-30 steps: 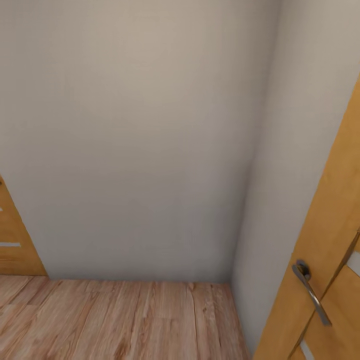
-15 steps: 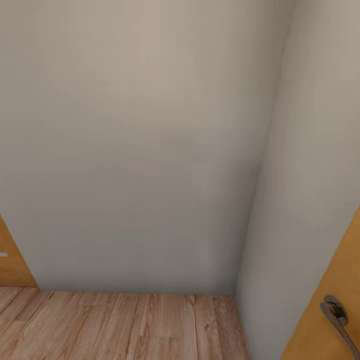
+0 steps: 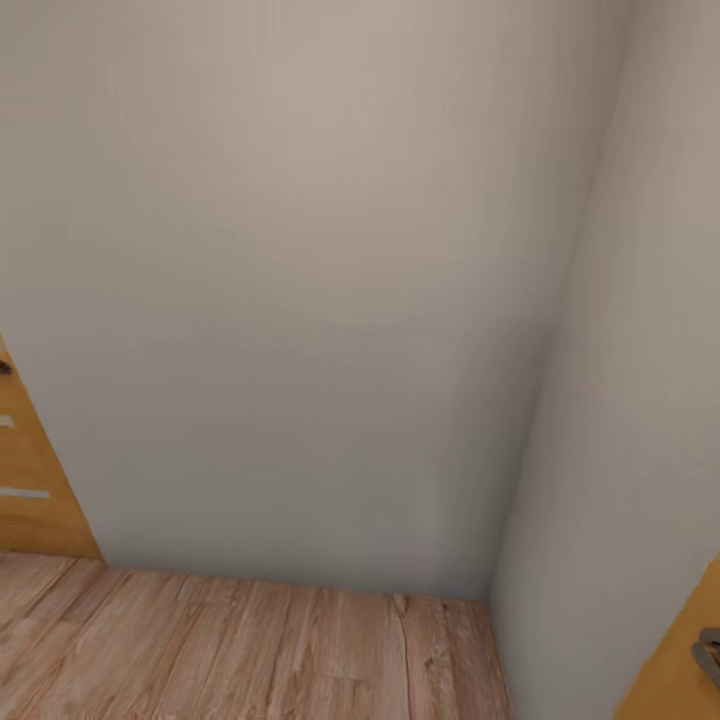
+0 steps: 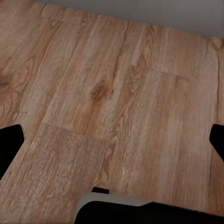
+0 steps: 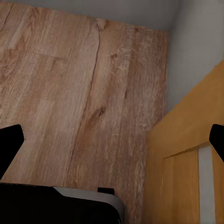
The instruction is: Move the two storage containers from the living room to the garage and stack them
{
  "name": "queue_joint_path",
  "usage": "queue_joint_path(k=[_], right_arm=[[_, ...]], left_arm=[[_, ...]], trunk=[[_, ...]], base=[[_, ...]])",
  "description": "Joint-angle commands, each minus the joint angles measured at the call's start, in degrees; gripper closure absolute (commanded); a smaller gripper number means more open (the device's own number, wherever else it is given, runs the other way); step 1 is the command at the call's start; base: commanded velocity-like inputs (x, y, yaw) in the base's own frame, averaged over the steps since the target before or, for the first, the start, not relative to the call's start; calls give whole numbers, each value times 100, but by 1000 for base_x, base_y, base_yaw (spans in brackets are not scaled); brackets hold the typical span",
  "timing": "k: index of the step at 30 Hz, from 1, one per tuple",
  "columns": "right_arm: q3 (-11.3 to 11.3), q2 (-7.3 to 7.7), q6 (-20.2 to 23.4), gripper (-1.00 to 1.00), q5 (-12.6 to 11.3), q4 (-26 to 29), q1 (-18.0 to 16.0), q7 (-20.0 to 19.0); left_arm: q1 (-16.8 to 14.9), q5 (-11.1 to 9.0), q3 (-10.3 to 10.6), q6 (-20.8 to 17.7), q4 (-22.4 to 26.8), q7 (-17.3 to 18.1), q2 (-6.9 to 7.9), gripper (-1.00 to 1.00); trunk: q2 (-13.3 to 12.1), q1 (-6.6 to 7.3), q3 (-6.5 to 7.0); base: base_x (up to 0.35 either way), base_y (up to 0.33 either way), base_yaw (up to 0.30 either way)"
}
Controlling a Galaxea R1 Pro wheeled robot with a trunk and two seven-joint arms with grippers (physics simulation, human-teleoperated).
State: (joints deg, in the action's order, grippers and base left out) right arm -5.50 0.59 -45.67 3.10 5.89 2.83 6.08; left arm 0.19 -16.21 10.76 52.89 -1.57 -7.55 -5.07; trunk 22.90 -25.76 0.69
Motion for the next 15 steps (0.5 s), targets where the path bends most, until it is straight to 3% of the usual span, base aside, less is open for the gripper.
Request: queue_joint_path(k=[1, 15], right_arm=[[-39, 3, 5, -100, 32, 11, 7, 60], [-39, 3, 3, -100, 32, 9, 7, 57]], left_arm=[[-2, -20, 49, 20, -10, -36, -5, -100], [-2, -15, 49, 20, -10, -36, -20, -100]], trunk=[[1, -2, 2], [1, -2, 2]], base=[[1, 0, 288], [0, 0, 293]])
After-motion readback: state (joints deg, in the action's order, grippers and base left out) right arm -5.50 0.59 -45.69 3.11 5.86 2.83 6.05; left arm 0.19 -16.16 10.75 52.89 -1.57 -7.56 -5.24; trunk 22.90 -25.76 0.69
